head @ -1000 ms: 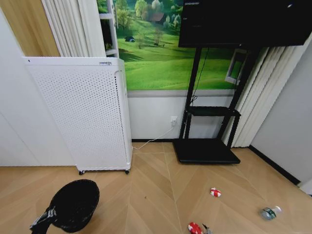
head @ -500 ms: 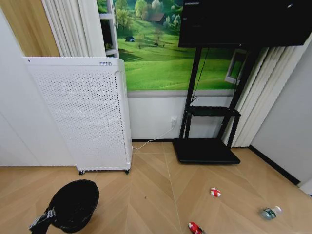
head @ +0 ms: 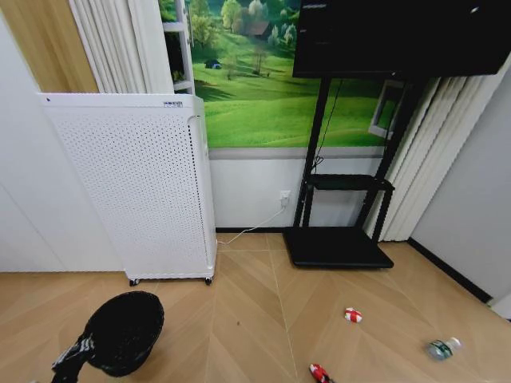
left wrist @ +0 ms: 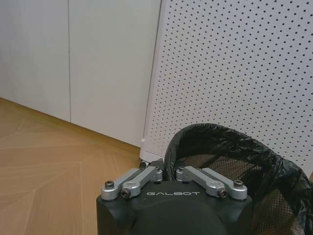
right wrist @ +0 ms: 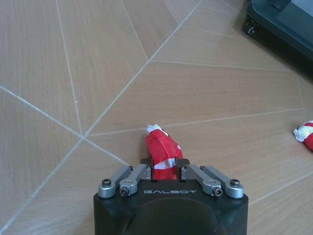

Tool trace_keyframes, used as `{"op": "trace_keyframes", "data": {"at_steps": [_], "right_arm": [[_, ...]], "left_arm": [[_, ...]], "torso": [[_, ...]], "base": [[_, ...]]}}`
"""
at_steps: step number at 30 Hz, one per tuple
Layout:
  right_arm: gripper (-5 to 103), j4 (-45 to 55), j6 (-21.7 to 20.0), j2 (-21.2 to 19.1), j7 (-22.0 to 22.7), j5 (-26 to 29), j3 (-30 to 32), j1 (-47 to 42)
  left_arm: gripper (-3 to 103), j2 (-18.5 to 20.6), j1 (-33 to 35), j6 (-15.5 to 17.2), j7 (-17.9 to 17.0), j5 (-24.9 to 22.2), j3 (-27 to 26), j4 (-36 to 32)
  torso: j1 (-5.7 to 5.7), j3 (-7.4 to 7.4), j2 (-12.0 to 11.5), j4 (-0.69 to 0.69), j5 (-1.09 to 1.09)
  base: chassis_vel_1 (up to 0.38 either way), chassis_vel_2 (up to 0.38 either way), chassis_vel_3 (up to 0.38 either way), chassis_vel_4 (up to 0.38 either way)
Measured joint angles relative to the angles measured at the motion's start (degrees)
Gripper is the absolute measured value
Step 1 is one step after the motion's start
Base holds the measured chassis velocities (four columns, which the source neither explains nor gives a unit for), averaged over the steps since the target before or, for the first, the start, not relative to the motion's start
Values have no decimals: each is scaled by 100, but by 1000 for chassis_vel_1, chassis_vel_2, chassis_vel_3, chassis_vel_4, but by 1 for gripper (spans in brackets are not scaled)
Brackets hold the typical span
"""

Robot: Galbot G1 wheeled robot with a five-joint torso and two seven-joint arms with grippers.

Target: Pick up the trash bin and place the garbage on the floor into it.

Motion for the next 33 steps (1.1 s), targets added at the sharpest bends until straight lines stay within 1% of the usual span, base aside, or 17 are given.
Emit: {"op": "trace_keyframes", "data": {"at_steps": [3,7,10,11,13,14,18,19,21,22,23,26,28,29,31,32,33], "right_arm": [[22,281,-23,-47,-78,267,13,-168],[22,785,80,-136,-210,610,14,-398],[22,1432,218,-312,-471,1017,-62,-543],[22,1432,218,-312,-471,1017,-62,-543],[22,2075,226,-403,-605,1275,-128,-702],[22,2075,226,-403,-605,1275,-128,-702],[22,3170,139,-504,-785,1534,-420,-860],[22,3170,139,-504,-785,1534,-420,-860],[22,3702,124,-584,-950,1698,-606,-906],[22,3702,124,-584,-950,1698,-606,-906],[22,3956,123,-613,-1051,1775,-683,-928],[22,4359,146,-641,-1214,1843,-839,-922],[22,4688,166,-701,-1346,1903,-1046,-883],[22,4688,166,-701,-1346,1903,-1046,-883],[22,4918,194,-892,-1494,1989,-1376,-820],[22,4918,194,-892,-1494,1989,-1376,-820],[22,4926,254,-1000,-1559,1992,-1519,-781]], "left_arm": [[7,160,-140,44,37,-12,115,111],[7,369,-296,28,356,10,268,305],[7,517,-389,-79,625,85,420,445],[7,517,-389,-79,625,85,420,445],[7,702,-531,-98,815,94,638,522],[7,702,-531,-98,815,94,638,522],[7,999,-830,-129,996,181,1107,693],[7,999,-830,-129,996,181,1107,693],[7,1140,-1016,-171,1045,187,1370,856],[7,1140,-1016,-171,1045,187,1370,856],[7,1209,-1117,-193,1067,183,1522,951],[7,1312,-1257,-293,1133,175,1804,1130],[7,1384,-1372,-450,1264,178,2092,1313],[7,1384,-1372,-450,1264,178,2092,1313],[7,1438,-1548,-646,1503,186,2445,1514],[7,1438,-1548,-646,1503,186,2445,1514],[7,1460,-1671,-722,1612,188,2659,1606]], "torso": [[0,0,0,0,-2],[0,0,0,-3,-2],[0,0,0,3,-2],[0,0,0,3,-2],[0,0,-1,1,-3],[0,0,-1,1,-3],[0,0,0,-2,-3],[0,0,0,-2,-3],[0,0,0,2,-2],[0,0,0,2,-2],[0,0,0,-1,-3],[0,0,0,-1,-3],[0,0,0,1,-3],[0,0,0,1,-3],[0,0,0,1,-2],[0,0,0,1,-2],[0,0,0,2,-2]], "base": [[0,0,0,0],[0,0,0,0],[0,0,0,0],[0,0,0,0],[0,0,0,0],[0,0,0,0],[0,0,0,0],[0,0,0,0],[0,0,0,0],[0,0,0,0],[0,0,0,0],[0,0,0,0],[0,0,0,0],[0,0,0,0],[0,0,0,0],[0,0,0,0],[0,0,0,0]]}}
